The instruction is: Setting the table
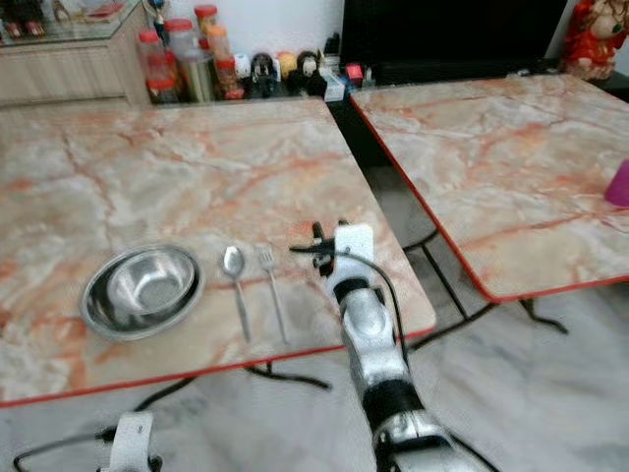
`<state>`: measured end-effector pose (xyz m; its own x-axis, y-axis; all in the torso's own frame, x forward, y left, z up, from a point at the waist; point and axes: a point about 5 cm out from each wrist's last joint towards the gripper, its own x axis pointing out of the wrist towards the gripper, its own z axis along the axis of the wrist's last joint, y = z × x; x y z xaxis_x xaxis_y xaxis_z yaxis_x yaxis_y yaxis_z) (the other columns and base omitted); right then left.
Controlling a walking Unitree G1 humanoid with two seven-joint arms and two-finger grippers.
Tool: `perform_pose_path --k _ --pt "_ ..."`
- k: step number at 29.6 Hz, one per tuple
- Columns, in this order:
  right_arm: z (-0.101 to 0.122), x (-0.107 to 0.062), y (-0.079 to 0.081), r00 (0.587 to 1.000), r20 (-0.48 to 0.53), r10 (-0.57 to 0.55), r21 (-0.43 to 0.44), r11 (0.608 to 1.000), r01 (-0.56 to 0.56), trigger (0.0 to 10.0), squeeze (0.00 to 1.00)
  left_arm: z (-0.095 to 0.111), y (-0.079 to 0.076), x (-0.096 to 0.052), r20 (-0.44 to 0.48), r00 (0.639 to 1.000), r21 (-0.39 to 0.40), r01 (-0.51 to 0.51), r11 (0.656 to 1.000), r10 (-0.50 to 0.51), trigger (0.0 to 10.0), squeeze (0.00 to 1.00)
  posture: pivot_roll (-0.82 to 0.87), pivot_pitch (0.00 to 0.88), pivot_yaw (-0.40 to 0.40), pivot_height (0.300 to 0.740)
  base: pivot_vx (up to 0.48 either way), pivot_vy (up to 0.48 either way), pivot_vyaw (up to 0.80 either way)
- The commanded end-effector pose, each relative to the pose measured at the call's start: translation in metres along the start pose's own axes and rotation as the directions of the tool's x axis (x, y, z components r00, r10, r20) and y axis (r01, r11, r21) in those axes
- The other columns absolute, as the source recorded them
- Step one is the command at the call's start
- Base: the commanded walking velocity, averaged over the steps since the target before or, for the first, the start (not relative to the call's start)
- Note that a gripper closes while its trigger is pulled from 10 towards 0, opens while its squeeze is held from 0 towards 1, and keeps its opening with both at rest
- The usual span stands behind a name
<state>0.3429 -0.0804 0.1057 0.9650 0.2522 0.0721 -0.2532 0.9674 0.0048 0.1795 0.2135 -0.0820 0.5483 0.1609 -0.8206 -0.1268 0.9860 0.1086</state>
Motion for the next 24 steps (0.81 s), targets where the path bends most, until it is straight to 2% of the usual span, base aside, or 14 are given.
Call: perform_pose_path --k 1,8,13,18,20,24 --pt "0.009 0.001 -0.008 0.999 0.049 -0.022 0.0 1.0 0.022 10.0 0.0 0.0 -0.002 0.0 -0.004 1.0 0.006 0.004 1.0 -0.004 10.0 0.0 -0.03 0.016 0.003 0.74 0.0 -0.469 0.0" --pt "0.007 -0.006 -0.013 0.998 0.057 -0.032 -0.006 0.999 0.033 10.0 0.0 -0.001 -0.003 0.0 -0.005 1.0 0.007 0.006 1.0 -0.006 10.0 0.0 -0.03 0.02 0.002 0.74 0.0 -0.466 0.0" --pt "-0.009 -0.026 -0.025 0.999 0.02 -0.049 -0.02 0.999 0.05 10.0 0.0 -0.001 -0.003 0.0 -0.007 1.0 0.007 0.006 1.0 -0.006 10.0 0.0 -0.04 0.021 0.001 0.74 0.0 -0.466 0.0" --pt "-0.01 -0.028 -0.026 0.999 0.016 -0.05 -0.022 0.998 0.051 10.0 0.0 -0.001 -0.003 0.0 -0.007 1.0 0.007 0.006 1.0 -0.006 10.0 0.0 -0.04 0.021 0.001 0.74 0.0 -0.469 0.0" --pt "-0.032 -0.047 -0.04 0.993 -0.07 -0.095 -0.043 0.995 0.092 10.0 0.0 -0.004 -0.005 0.0 -0.012 1.0 0.011 0.014 1.0 -0.013 10.0 0.0 -0.05 0.026 0.0 0.74 0.0 -0.465 0.0" --pt "-0.057 -0.062 -0.051 0.972 -0.193 -0.133 -0.046 0.991 0.127 10.0 0.0 -0.004 -0.006 0.0 -0.014 1.0 0.014 0.017 1.0 -0.017 10.0 0.0 -0.05 0.025 0.001 0.74 0.0 -0.465 0.0"
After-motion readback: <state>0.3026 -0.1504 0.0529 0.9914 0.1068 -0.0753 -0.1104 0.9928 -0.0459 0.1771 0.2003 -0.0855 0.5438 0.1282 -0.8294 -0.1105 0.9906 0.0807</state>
